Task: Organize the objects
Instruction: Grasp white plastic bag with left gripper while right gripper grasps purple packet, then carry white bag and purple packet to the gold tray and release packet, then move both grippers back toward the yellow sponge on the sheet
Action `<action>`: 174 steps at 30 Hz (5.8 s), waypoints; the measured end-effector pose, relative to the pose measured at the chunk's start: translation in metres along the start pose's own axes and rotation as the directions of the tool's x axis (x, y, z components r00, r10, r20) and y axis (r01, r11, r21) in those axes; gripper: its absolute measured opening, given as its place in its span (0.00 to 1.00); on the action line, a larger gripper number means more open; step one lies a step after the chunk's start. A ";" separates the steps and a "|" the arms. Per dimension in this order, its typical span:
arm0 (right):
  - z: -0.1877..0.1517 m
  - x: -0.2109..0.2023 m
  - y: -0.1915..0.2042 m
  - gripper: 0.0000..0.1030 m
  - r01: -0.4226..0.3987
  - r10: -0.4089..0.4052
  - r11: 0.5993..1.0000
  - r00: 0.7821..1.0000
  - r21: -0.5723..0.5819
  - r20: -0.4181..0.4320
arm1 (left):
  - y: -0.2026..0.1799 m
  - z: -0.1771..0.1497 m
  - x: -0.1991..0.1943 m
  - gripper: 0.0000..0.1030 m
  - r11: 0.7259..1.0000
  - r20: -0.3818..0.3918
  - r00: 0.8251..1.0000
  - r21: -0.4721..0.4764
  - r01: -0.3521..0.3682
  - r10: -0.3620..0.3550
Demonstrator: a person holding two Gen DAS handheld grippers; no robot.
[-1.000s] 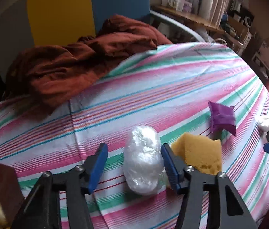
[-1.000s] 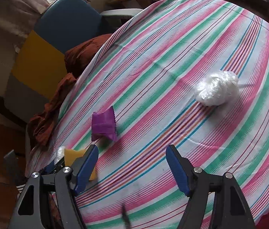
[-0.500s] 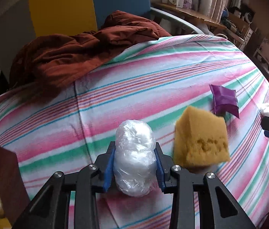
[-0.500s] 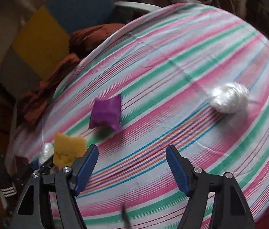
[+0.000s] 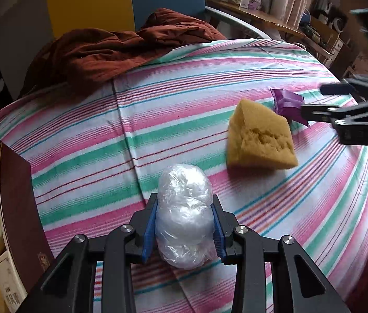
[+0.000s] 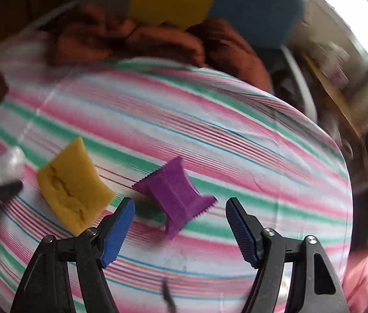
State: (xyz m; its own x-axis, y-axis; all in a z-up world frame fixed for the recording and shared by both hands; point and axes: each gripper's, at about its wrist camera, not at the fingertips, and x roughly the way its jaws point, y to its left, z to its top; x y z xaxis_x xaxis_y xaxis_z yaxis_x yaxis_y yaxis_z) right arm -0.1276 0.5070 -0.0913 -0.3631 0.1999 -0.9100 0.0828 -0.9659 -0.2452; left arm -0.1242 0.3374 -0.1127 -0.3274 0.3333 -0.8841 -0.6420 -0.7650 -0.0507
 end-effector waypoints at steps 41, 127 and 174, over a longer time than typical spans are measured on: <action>-0.033 -0.111 0.091 0.34 -0.320 0.252 0.924 0.922 0.210 0.295 | 0.032 -0.051 -0.149 0.36 0.995 0.316 0.946 -0.077 -0.055 0.077; -0.011 -0.161 0.299 0.56 -0.364 0.315 0.929 0.870 0.062 0.380 | 0.171 -0.198 -0.240 0.82 0.887 0.346 0.853 -0.389 -0.248 0.390; -0.089 -0.114 0.024 0.86 -0.079 -0.045 0.850 0.974 0.521 0.220 | 0.034 -0.100 -0.174 0.92 0.994 0.338 0.935 0.002 -0.111 0.104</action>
State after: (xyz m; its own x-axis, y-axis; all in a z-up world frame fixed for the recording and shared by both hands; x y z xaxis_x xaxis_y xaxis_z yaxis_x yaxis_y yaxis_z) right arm -0.0017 0.4762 -0.0236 -0.5621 0.2017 -0.8021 -0.3843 -0.9225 0.0373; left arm -0.0202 0.1984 -0.0072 -0.6076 0.4186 -0.6749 -0.6030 -0.7962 0.0490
